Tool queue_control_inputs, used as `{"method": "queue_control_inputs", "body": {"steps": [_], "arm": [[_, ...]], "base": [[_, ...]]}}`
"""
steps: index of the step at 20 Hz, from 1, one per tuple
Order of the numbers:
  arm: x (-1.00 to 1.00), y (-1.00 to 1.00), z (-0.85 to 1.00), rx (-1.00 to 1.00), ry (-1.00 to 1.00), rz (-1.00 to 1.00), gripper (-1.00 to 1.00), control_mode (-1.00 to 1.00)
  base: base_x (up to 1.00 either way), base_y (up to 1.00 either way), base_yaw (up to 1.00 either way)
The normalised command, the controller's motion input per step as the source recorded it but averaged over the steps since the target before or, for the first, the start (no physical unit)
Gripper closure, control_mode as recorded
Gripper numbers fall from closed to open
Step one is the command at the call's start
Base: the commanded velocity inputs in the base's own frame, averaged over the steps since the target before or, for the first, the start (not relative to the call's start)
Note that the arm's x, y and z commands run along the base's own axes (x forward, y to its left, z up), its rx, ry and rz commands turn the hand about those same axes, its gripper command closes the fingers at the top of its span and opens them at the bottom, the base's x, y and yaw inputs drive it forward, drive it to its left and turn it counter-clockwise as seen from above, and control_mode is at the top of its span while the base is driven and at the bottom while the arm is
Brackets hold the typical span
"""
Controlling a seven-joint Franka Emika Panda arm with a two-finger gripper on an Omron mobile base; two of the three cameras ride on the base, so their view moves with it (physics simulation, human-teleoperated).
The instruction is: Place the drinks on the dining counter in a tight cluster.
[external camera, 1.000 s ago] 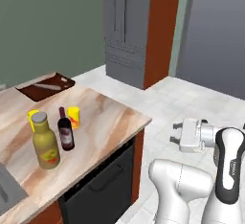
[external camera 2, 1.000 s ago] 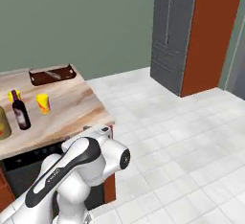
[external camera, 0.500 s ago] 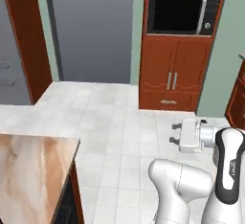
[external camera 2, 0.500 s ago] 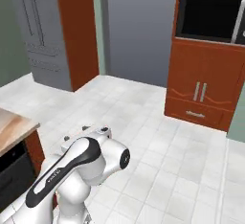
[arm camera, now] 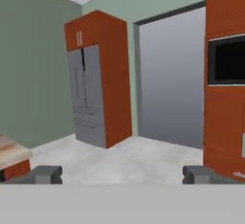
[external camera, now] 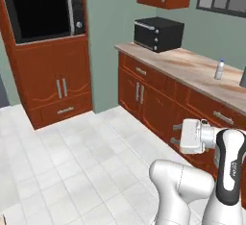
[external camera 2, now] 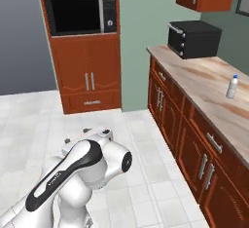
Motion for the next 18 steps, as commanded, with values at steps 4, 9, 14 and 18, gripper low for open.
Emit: {"method": "queue_control_inputs", "body": {"steps": [4,9,14,18], "arm": [[0.0,0.0,0.0,0.0,0.0,0.0,-1.0,1.0],[0.0,0.0,0.0,0.0,0.0,0.0,-1.0,1.0],[0.0,0.0,0.0,0.0,0.0,0.0,-1.0,1.0],[0.0,0.0,0.0,0.0,0.0,0.0,-1.0,1.0]], "base": [[0.2,0.14,-0.81],[0.53,0.16,-0.47],[0.65,0.24,-0.38],[0.75,0.26,-0.27]]}}
